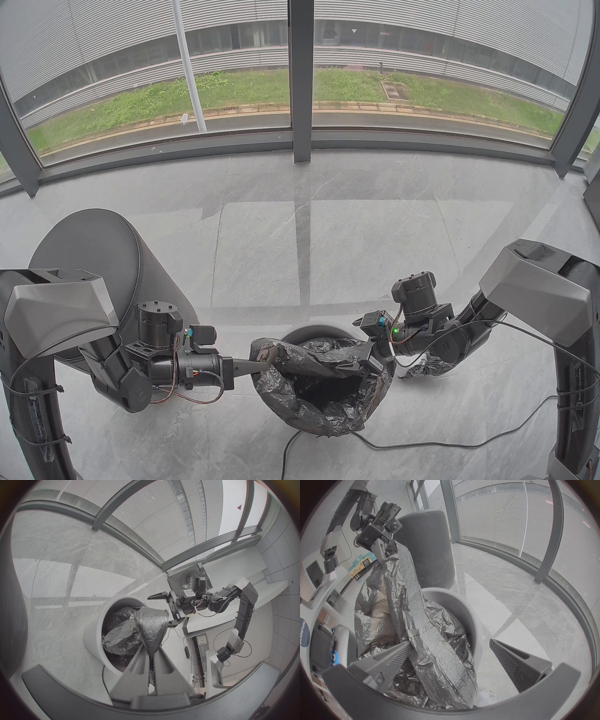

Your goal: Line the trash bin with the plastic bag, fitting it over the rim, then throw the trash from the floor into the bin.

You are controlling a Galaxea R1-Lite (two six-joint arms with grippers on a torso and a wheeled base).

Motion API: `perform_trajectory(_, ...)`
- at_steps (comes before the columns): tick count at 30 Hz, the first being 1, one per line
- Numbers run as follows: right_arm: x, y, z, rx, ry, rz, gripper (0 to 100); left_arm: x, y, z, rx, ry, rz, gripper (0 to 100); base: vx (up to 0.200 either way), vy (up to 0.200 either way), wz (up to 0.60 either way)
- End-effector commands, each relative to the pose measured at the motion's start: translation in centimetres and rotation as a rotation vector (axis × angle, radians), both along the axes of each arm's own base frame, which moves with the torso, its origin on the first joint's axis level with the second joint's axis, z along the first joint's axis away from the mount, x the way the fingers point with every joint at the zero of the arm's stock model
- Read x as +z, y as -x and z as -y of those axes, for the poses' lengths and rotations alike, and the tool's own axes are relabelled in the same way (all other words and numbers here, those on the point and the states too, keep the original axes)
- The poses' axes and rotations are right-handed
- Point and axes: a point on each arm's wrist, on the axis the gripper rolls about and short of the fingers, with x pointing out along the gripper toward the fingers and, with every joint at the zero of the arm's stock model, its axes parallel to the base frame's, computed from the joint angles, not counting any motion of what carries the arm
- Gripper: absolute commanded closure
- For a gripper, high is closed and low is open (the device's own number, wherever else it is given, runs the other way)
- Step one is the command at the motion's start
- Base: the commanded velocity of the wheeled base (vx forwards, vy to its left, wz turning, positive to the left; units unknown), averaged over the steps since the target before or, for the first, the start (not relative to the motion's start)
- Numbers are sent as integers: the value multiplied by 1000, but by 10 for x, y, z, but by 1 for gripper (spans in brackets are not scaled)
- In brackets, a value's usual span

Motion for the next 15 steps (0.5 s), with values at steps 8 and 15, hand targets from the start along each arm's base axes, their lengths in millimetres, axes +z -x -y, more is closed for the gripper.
perform_trajectory(8, 6, -2, 1, 2, -8, 17, 100, 4, 2, -2, 4, 0, 6, 100, 0, 0, 0)
perform_trajectory(15, 25, -10, 15, -40, -39, 65, 100, -11, -7, -17, 58, -10, -10, 100, 0, 0, 0)
